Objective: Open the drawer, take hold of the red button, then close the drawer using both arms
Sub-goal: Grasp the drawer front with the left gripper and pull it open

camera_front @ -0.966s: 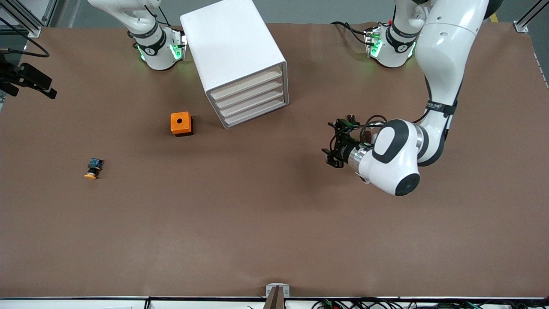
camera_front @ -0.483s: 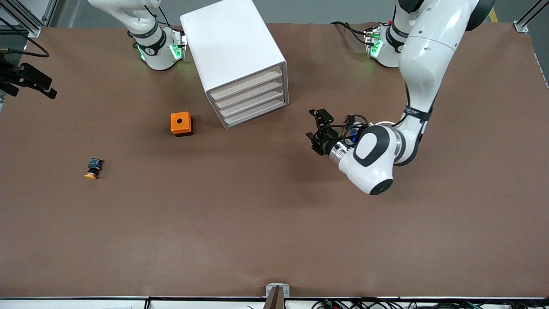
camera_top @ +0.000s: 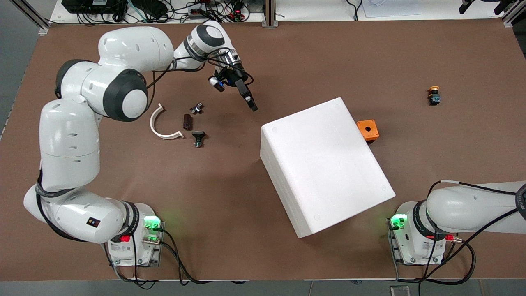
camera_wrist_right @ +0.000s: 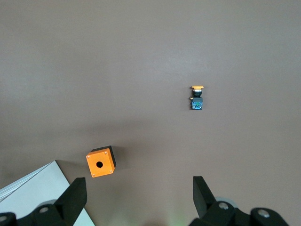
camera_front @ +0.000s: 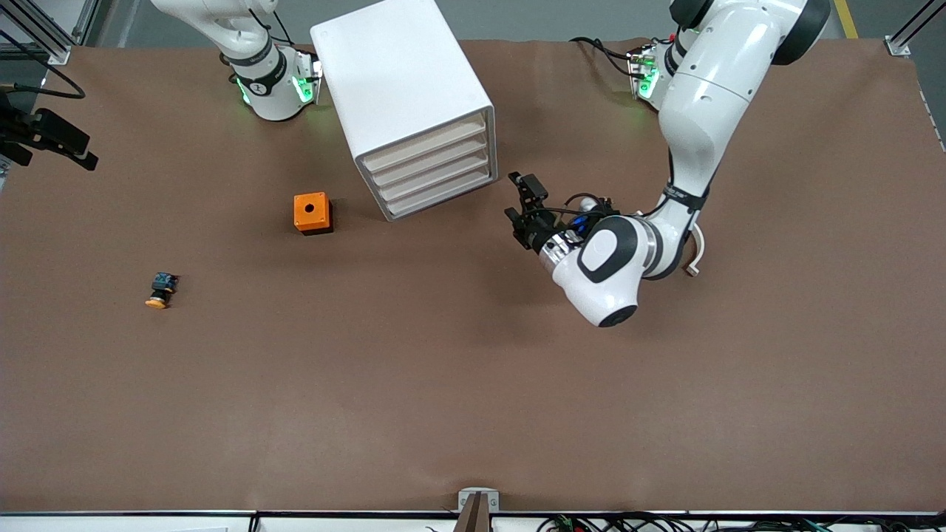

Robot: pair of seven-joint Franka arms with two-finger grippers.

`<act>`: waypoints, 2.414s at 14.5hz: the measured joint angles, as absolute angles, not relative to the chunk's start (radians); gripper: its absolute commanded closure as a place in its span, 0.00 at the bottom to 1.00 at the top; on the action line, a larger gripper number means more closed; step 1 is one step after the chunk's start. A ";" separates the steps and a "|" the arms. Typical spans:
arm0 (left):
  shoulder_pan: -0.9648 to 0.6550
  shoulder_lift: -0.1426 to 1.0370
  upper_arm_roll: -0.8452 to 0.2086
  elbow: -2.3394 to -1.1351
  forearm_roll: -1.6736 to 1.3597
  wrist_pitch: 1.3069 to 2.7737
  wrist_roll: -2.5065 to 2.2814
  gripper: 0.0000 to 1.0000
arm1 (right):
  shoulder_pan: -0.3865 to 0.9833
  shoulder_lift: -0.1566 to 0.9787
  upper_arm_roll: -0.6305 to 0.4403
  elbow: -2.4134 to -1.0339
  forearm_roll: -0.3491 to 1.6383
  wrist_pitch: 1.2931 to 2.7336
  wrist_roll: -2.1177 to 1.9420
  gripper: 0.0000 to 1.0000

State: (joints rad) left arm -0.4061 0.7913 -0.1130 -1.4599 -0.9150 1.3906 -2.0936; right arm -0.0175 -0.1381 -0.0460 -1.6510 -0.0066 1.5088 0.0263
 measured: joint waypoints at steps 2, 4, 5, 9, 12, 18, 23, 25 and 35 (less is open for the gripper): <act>-0.430 0.797 -0.113 -1.460 -0.941 1.386 -2.114 0.00 | -0.018 -0.138 -0.046 -1.651 -0.007 1.509 0.026 0.00; -0.456 0.807 -0.113 -1.460 -0.946 1.382 -2.120 0.10 | -0.018 -0.138 -0.046 -1.651 -0.007 1.509 0.026 0.00; -0.468 0.815 -0.113 -1.460 -0.950 1.381 -2.120 0.18 | -0.018 -0.138 -0.046 -1.651 -0.007 1.509 0.026 0.00; -0.493 0.838 -0.113 -1.460 -0.983 1.381 -2.120 0.52 | -0.018 -0.138 -0.046 -1.651 -0.007 1.509 0.026 0.00; -0.507 0.844 -0.113 -1.460 -1.000 1.376 -2.120 0.53 | -0.018 -0.138 -0.046 -1.651 -0.007 1.509 0.026 0.00; -0.565 0.869 -0.114 -1.467 -1.014 1.373 -2.121 0.53 | -0.018 -0.138 -0.046 -1.651 -0.007 1.509 0.026 0.00; -0.594 0.880 -0.114 -1.475 -1.016 1.371 -2.123 0.57 | -0.018 -0.138 -0.046 -1.651 -0.007 1.510 0.026 0.00; -0.611 0.881 -0.114 -1.477 -1.025 1.371 -2.128 0.70 | -0.018 -0.138 -0.046 -1.651 -0.007 1.510 0.026 0.00; -0.620 0.893 -0.108 -1.476 -1.051 1.369 -2.186 0.94 | -0.018 -0.138 -0.046 -1.651 -0.007 1.509 0.026 0.00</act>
